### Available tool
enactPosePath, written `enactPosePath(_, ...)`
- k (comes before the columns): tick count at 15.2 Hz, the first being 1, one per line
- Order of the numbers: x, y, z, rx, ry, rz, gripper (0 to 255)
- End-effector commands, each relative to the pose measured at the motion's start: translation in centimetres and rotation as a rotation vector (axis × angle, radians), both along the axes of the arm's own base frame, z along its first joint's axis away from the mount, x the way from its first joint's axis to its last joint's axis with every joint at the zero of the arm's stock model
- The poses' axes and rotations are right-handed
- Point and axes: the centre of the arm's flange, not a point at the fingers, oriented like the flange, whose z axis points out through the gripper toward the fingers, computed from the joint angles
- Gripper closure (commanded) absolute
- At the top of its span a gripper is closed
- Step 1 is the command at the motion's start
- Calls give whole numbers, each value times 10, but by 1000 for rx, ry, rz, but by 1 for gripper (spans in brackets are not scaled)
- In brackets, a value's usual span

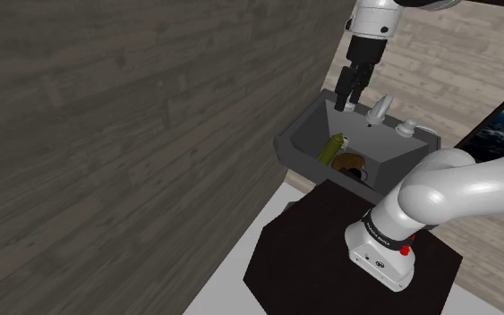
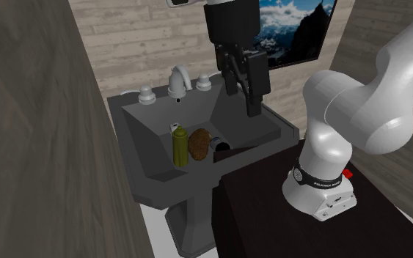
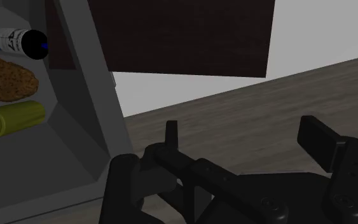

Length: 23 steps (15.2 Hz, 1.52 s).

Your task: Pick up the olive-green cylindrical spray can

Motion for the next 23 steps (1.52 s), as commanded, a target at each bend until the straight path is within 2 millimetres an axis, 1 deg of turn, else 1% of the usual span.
enactPosePath(1, 0, 0, 0, 0, 0, 0, 0)
enactPosePath(7, -4, -46, -56, -47, -29, 69, 0)
enactPosePath(12, -4, -86, -101, -86, -54, 126, 0)
enactPosePath(18, 1, -136, -153, -132, -83, 194, 0)
enactPosePath(23, 9, -179, -195, -171, -107, 251, 0)
